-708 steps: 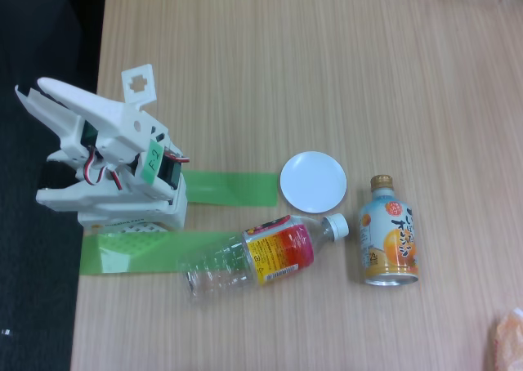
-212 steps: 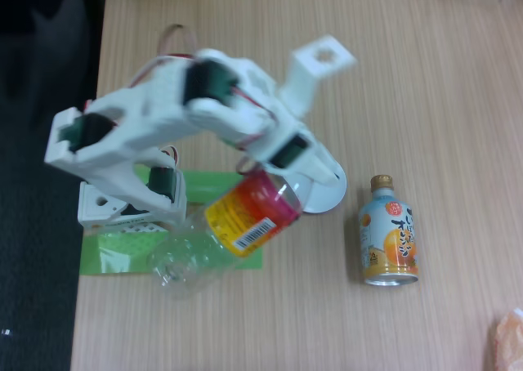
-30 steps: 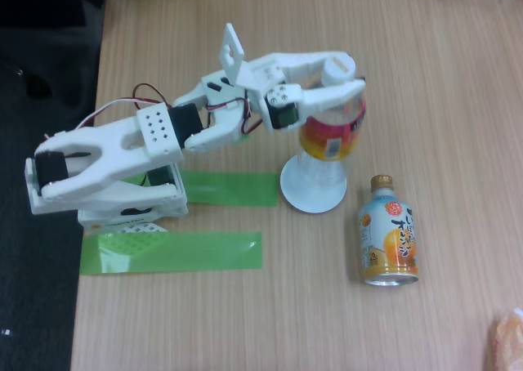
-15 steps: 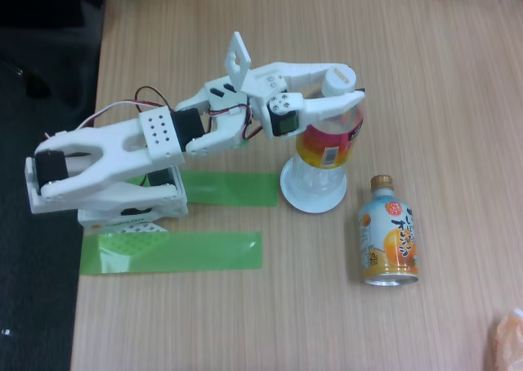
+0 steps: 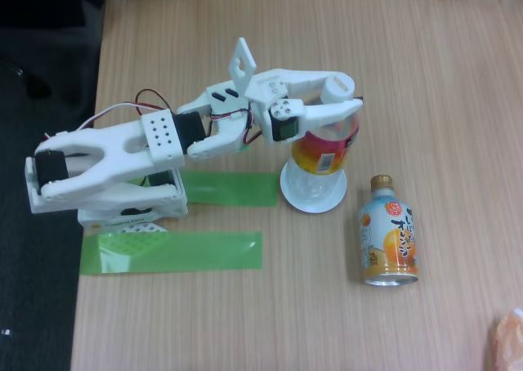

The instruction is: Pick up the plastic bottle and stand it up on the white place

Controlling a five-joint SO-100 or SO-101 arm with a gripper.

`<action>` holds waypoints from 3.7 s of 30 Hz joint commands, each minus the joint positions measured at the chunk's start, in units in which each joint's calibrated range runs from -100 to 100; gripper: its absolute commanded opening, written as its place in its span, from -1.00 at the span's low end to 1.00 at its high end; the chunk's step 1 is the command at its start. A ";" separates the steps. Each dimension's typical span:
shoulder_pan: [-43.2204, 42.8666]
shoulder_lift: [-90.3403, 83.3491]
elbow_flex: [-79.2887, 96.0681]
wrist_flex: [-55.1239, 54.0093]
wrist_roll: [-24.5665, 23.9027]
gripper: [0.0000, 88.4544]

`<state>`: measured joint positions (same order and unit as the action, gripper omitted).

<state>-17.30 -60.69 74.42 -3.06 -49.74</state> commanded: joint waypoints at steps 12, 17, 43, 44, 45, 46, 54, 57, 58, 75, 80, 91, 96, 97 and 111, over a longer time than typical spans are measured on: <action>-0.19 0.00 -0.23 -0.89 0.33 -0.76; -0.26 0.00 0.77 -0.89 0.33 -0.45; -0.19 -0.75 2.04 -0.89 1.64 -0.26; -0.19 -0.84 1.86 -0.89 1.64 -0.26; -0.19 -0.84 1.76 -0.89 1.64 -0.26; -0.26 -0.84 1.76 -0.89 1.64 -0.26; -0.04 -7.47 2.94 -0.12 1.64 -0.26; 0.18 -10.08 3.67 -0.12 1.64 -0.26; 0.26 -10.75 4.03 -0.12 1.64 -0.26; 3.22 -24.61 7.20 -0.89 15.34 -0.26; 6.18 -29.90 9.46 -0.89 24.99 -0.26; 12.18 -38.39 11.45 -0.80 43.41 -0.27; 12.11 -38.72 11.45 -0.89 50.81 -0.27; 12.33 -38.72 11.36 -0.89 51.44 -0.27; 12.85 -38.72 3.30 -0.98 54.38 -0.28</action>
<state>-4.52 -99.16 81.83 -3.31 4.10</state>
